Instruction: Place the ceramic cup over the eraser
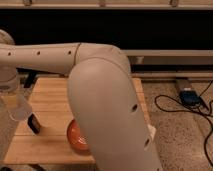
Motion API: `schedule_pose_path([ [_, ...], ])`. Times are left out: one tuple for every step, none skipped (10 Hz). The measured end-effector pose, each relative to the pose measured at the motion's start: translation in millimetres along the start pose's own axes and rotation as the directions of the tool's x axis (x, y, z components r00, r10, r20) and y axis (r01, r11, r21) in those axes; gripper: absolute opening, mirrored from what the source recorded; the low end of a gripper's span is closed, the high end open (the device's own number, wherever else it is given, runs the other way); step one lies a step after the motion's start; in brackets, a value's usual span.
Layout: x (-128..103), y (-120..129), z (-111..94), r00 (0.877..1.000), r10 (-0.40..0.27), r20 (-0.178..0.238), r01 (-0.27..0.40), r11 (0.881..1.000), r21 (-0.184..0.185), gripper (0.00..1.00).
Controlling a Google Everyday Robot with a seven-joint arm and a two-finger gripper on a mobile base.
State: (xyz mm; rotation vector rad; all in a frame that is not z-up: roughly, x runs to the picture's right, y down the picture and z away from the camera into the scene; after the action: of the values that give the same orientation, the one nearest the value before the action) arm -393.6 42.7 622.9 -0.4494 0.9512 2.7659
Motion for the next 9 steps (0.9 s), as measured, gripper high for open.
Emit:
schedule_pose_path([
  [1.5,-0.3,2.5,1.0,-0.001,-0.001,0.001,1.0,0.004,0.49],
  [2.2,-1.2,5.0,1.0,0.0,-0.001,0.0,1.0,0.011,0.49],
  [1.5,-0.9,4.6,1.0,0.001,-0.002,-0.001,1.0,0.011,0.49],
  [1.4,-0.9,4.6,1.0,0.001,-0.002,-0.001,1.0,0.011,0.49],
  [0.7,-0.7,4.5,1.0,0.002,-0.002,-0.002,1.0,0.011,0.49],
  [0.9,-0.7,4.5,1.0,0.002,-0.002,-0.002,1.0,0.011,0.49],
  [1.2,-0.7,4.6,1.0,0.001,-0.001,-0.001,1.0,0.011,0.49],
  [1.5,-0.9,4.7,1.0,0.0,-0.001,0.0,1.0,0.011,0.49],
  [1.9,-1.0,4.8,1.0,-0.001,-0.002,0.001,1.0,0.011,0.49],
])
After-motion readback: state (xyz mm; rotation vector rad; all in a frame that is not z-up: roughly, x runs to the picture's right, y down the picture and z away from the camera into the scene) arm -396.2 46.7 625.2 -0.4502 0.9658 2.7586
